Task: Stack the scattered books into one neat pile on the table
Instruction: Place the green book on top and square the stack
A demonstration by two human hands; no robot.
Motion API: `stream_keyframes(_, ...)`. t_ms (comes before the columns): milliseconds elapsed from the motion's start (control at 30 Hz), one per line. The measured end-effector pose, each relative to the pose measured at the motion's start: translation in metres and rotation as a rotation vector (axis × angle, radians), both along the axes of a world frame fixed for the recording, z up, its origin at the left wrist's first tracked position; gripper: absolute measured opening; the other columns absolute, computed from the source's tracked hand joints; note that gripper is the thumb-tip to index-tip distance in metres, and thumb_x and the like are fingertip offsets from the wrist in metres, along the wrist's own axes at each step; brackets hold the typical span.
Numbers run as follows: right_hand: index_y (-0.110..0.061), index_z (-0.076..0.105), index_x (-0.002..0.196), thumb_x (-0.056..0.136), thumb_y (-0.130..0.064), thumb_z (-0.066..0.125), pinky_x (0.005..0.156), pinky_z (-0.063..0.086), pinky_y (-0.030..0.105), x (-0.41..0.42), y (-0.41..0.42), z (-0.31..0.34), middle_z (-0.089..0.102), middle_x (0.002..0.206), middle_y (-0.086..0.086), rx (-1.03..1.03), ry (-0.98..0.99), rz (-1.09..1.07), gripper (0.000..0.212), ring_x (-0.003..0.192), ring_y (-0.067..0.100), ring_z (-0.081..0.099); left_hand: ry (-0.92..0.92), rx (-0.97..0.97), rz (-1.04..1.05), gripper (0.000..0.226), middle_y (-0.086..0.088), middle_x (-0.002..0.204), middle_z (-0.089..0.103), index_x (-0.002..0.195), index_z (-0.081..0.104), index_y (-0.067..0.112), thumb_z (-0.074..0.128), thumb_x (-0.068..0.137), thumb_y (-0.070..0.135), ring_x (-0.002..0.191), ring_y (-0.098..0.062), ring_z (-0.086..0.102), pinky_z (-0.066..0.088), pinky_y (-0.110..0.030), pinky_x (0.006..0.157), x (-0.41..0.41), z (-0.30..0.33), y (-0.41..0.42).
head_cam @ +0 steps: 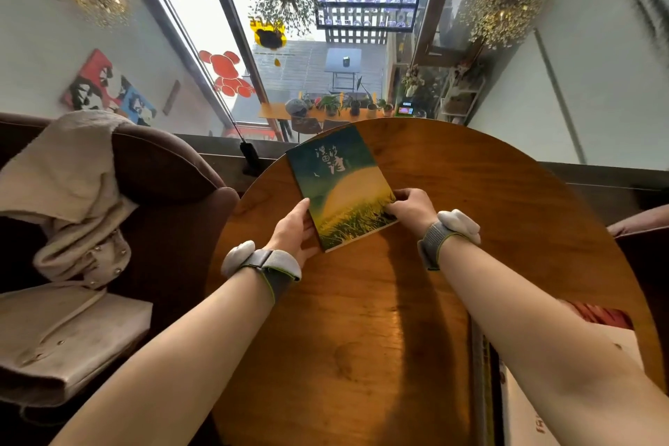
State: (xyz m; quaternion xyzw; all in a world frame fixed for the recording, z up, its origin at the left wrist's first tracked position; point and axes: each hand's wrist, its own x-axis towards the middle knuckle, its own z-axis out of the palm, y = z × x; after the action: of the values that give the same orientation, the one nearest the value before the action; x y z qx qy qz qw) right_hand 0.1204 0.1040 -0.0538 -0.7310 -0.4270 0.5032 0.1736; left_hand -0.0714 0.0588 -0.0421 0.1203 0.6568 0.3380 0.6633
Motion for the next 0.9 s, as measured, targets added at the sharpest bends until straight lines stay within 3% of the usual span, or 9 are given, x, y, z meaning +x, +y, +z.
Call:
stream_keyframes(67,-0.002,0.060,0.120,0.077,-0.009,0.071,0.093,0.053,0.041,0.003,-0.001,-0.004,0.068,0.115,0.014,-0.042,0.023,-0.026,0.044,0.104,0.029,0.065,-0.006,-0.025,0.025,0.035,0.000,0.108,0.058,0.115,0.052,0.019,0.044,0.094,0.046,0.104,-0.018,0.051,0.035,-0.040,0.093,-0.001,0.000,-0.001)
stream_keyframes(133,-0.001,0.062,0.111,0.076,-0.013,0.073,0.075,0.055,0.033,0.006,-0.006,-0.003,0.070,0.100,0.012,-0.072,0.071,-0.046,0.038,0.088,0.023,0.067,-0.001,-0.052,0.015,0.038,0.000,0.102,0.062,0.115,0.055,0.017,0.049,0.091,0.046,0.094,-0.016,0.056,0.038,-0.038,0.088,-0.002,-0.001,-0.004)
stream_keyframes(200,-0.003,0.062,0.098,0.078,-0.017,0.073,0.058,0.047,0.024,0.008,-0.010,0.000,0.066,0.086,0.009,-0.109,0.127,-0.052,0.027,0.072,0.017,0.063,-0.015,-0.069,0.004,0.036,-0.001,0.100,0.065,0.115,0.059,0.014,0.057,0.088,0.039,0.087,-0.015,0.058,0.043,-0.035,0.078,-0.004,-0.002,-0.008)
stream_keyframes(267,-0.002,0.061,0.093,0.079,-0.021,0.071,0.053,0.043,0.023,0.010,-0.018,0.002,0.063,0.080,0.008,-0.143,0.145,-0.045,0.025,0.066,0.015,0.059,-0.049,-0.070,0.018,0.034,-0.005,0.098,0.067,0.114,0.061,0.011,0.063,0.085,0.029,0.085,-0.019,0.062,0.049,-0.035,0.075,-0.004,-0.001,-0.015)
stream_keyframes(400,0.004,0.059,0.102,0.074,-0.025,0.068,0.065,0.050,0.029,0.009,-0.032,0.002,0.065,0.087,0.012,-0.207,0.193,0.005,0.042,0.073,0.020,0.062,-0.155,-0.093,0.026,0.038,-0.020,0.113,0.066,0.117,0.061,-0.001,0.065,0.083,0.014,0.088,-0.032,0.066,0.055,-0.042,0.085,0.002,0.007,-0.027)
stream_keyframes(533,-0.008,0.059,0.088,0.069,-0.029,0.060,0.071,0.048,0.038,0.006,-0.048,0.016,0.060,0.090,0.014,-0.207,0.337,-0.047,0.029,0.081,0.026,0.059,-0.186,-0.059,-0.021,0.030,-0.020,0.114,0.062,0.115,0.060,0.000,0.059,0.088,0.011,0.083,-0.028,0.064,0.059,-0.034,0.060,0.009,0.025,-0.041)
stream_keyframes(733,-0.010,0.055,0.091,0.083,-0.024,0.057,0.066,0.059,0.037,0.028,-0.066,0.054,0.063,0.095,0.012,-0.202,0.511,-0.057,0.016,0.079,0.024,0.065,-0.231,0.014,-0.080,0.016,-0.014,0.090,0.068,0.094,0.061,0.002,0.057,0.091,0.016,0.068,-0.023,0.069,0.060,-0.029,0.052,0.030,0.054,-0.060)
stream_keyframes(833,-0.006,0.057,0.102,0.085,-0.027,0.062,0.058,0.059,0.032,0.045,-0.077,0.065,0.066,0.092,0.012,-0.108,0.491,-0.028,0.027,0.072,0.021,0.067,-0.266,0.051,-0.120,0.017,-0.011,0.071,0.073,0.088,0.064,0.002,0.055,0.091,0.016,0.057,-0.021,0.071,0.058,-0.028,0.049,0.042,0.064,-0.071)
stream_keyframes(900,-0.007,0.052,0.118,0.083,-0.033,0.069,0.058,0.059,0.029,0.065,-0.092,0.071,0.067,0.102,0.011,-0.043,0.470,-0.009,0.047,0.080,0.023,0.070,-0.291,0.074,-0.141,0.017,-0.013,0.072,0.074,0.091,0.063,0.000,0.055,0.091,0.015,0.060,-0.023,0.072,0.059,-0.031,0.051,0.058,0.071,-0.084)
